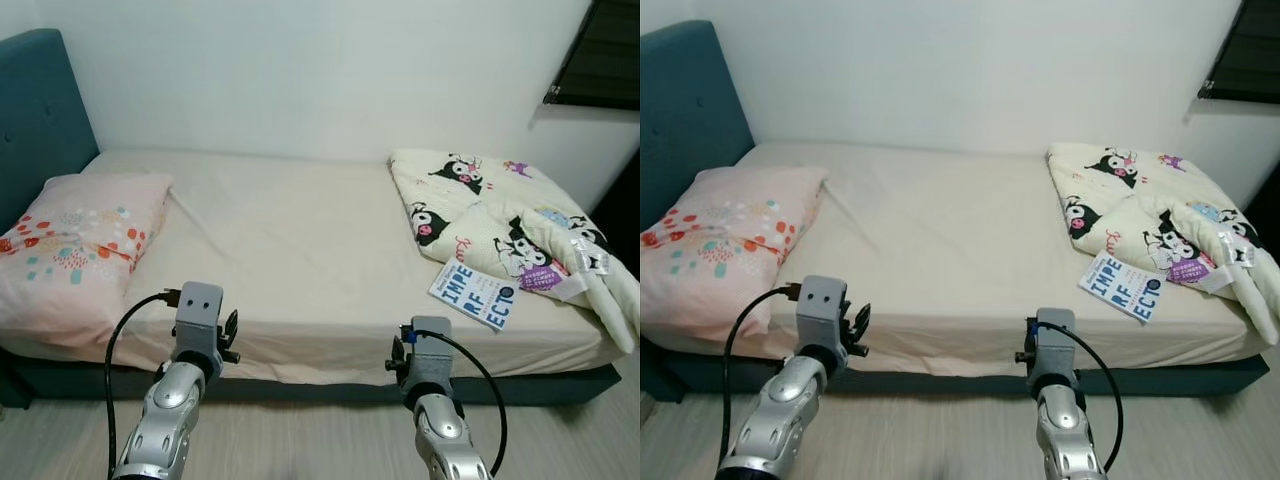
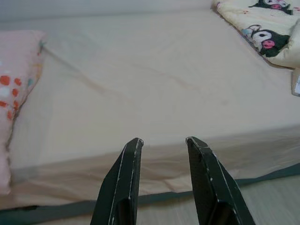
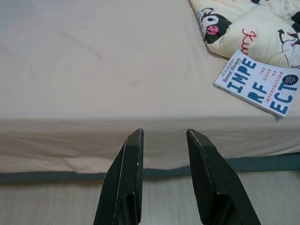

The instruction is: Clean up the room

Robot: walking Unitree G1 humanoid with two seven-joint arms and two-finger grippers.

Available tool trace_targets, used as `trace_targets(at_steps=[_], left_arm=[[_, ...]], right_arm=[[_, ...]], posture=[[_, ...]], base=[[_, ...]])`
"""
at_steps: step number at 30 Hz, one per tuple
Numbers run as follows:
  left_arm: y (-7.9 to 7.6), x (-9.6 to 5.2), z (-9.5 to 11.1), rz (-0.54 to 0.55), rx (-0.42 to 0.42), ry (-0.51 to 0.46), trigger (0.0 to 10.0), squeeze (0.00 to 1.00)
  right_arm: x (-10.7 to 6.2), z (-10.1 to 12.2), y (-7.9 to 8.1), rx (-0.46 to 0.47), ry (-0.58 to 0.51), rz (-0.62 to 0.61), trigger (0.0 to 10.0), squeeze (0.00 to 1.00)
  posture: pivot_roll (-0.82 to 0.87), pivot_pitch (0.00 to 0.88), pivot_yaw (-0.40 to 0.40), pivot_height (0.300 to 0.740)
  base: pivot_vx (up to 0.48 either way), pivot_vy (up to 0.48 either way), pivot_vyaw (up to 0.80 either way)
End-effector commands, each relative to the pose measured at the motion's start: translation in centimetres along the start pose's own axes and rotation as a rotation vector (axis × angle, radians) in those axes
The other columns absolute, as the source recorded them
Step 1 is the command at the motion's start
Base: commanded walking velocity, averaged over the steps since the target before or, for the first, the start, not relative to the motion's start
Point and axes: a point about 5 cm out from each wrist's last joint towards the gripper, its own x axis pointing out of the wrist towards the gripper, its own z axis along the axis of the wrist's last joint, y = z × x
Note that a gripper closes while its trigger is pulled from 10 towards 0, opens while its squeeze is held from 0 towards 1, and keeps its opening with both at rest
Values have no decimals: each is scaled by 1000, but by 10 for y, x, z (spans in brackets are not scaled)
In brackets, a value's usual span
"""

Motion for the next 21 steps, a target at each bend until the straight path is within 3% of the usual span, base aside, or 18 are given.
trace_targets(at_steps=[1, 21], left_arm=[[-2, -1, 1, -9, -15, -9, 10000, 0], [-5, 1, 1, -39, -9, -14, 10000, 0]], right_arm=[[1, 4, -3, 0, -19, -9, 10000, 0], [0, 3, -3, -1, -14, -12, 10000, 0]], posture=[[86, 2, -75, 740], [82, 0, -68, 740]], base=[[334, 0, 0], [335, 0, 0]])
